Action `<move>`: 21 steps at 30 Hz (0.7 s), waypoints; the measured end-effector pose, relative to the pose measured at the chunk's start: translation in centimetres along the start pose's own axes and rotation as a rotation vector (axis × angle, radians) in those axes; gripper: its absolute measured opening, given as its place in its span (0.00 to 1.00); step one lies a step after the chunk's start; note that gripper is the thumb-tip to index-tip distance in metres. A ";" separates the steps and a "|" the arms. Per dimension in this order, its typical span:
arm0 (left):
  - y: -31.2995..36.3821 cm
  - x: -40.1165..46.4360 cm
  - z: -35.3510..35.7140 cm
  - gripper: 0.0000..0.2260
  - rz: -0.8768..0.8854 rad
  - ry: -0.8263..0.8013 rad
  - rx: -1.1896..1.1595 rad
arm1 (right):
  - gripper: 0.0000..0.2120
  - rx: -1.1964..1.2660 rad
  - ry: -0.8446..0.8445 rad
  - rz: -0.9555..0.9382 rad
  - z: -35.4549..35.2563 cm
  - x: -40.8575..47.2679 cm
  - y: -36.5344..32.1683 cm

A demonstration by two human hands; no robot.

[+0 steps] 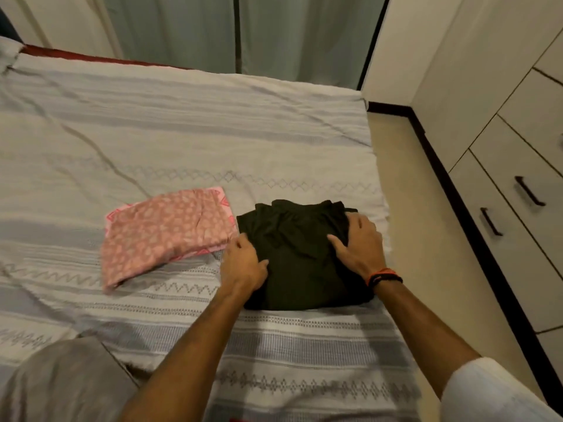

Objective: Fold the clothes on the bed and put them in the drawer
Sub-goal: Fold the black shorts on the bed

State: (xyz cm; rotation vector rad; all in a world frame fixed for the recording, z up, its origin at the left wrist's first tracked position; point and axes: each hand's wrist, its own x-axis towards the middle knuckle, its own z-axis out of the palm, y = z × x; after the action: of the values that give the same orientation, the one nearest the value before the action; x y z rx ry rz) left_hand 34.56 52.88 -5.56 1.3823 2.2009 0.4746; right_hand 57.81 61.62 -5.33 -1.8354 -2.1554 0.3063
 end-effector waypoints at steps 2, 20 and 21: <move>0.7 0.1 0.6 0.34 0.192 0.034 0.079 | 0.37 0.000 -0.036 -0.100 0.8 0.0 -1.3; -0.3 1.5 4.6 0.36 0.341 -0.194 0.359 | 0.44 -0.248 -0.138 -0.132 6.1 -1.2 0.2; -0.2 1.6 4.2 0.36 0.336 -0.214 0.340 | 0.44 -0.254 -0.160 -0.124 5.9 -1.0 0.1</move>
State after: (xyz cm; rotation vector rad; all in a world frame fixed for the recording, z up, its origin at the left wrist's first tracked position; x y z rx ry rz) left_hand 36.31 54.35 -9.47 1.9008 1.9422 0.0555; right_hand 55.95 60.78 -10.92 -1.8501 -2.5068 0.1627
